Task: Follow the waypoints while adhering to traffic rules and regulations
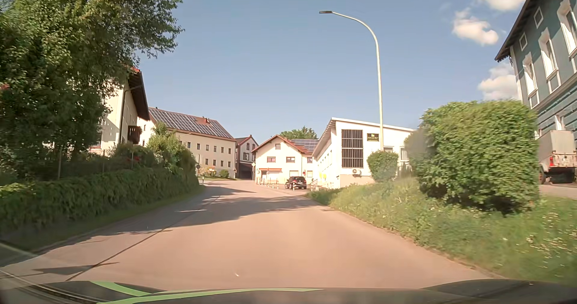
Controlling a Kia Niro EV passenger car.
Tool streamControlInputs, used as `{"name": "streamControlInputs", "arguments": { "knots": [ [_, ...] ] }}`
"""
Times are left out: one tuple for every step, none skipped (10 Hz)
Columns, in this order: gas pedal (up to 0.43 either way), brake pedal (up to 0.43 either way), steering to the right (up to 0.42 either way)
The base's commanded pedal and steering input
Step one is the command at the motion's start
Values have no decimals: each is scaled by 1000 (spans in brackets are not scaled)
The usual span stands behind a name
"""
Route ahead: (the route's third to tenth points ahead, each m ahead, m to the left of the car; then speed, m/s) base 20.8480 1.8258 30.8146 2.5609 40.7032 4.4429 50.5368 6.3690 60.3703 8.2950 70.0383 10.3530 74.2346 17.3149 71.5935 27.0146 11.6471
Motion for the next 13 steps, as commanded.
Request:
{"name": "streamControlInputs", "arguments": {
  "knots": [
    [177, 0, -22],
    [177, 0, -25],
    [177, 0, -25],
    [177, 0, -25],
    [177, 0, -25],
    [177, 0, -25],
    [169, 0, -25],
    [157, 0, -24],
    [157, 0, -25],
    [150, 0, -25],
    [130, 0, -25],
    [110, 0, -24],
    [67, 0, -25]
  ]
}}
